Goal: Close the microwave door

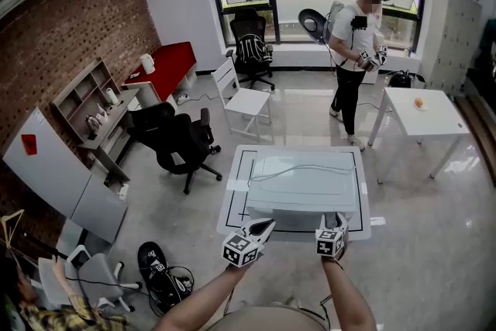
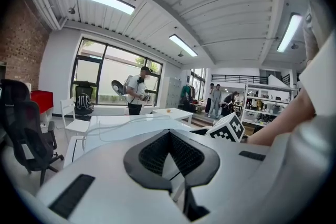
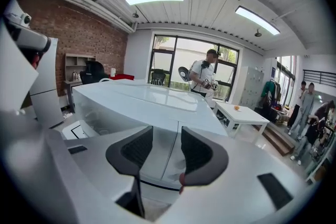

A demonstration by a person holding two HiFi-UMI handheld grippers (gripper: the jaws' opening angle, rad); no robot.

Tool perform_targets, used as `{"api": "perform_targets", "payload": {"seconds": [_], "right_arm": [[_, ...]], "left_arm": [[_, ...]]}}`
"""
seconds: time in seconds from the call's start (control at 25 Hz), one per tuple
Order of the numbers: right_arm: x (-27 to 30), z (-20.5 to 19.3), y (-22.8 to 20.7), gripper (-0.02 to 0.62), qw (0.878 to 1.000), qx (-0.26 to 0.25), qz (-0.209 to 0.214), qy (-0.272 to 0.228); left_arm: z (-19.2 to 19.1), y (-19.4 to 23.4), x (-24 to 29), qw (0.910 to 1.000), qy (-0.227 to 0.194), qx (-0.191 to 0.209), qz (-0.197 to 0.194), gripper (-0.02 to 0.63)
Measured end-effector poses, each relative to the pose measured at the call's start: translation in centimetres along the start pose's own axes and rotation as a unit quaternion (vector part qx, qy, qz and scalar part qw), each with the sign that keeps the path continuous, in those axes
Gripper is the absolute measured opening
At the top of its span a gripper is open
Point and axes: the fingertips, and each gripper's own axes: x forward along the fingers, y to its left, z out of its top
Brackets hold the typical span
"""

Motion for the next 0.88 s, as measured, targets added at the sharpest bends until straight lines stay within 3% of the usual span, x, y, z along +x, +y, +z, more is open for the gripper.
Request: {"api": "perform_targets", "payload": {"seconds": [0.48, 0.68, 0.88], "right_arm": [[-6.9, 7.4, -1.3, 0.167, 0.989, 0.008, 0.112, -0.098], [-10.7, 10.7, -2.6, 0.167, 0.976, 0.007, 0.154, -0.151], [-15.3, 14.1, -3.9, 0.167, 0.954, 0.035, 0.212, -0.208]], "left_arm": [[4.1, -1.1, -2.3, 0.9981, -0.056, -0.011, 0.026, 0.005], [6.4, -2.1, -2.9, 0.9962, -0.081, -0.002, 0.033, 0.005], [8.5, -3.6, -3.4, 0.9946, -0.098, 0.006, 0.034, 0.005]]}}
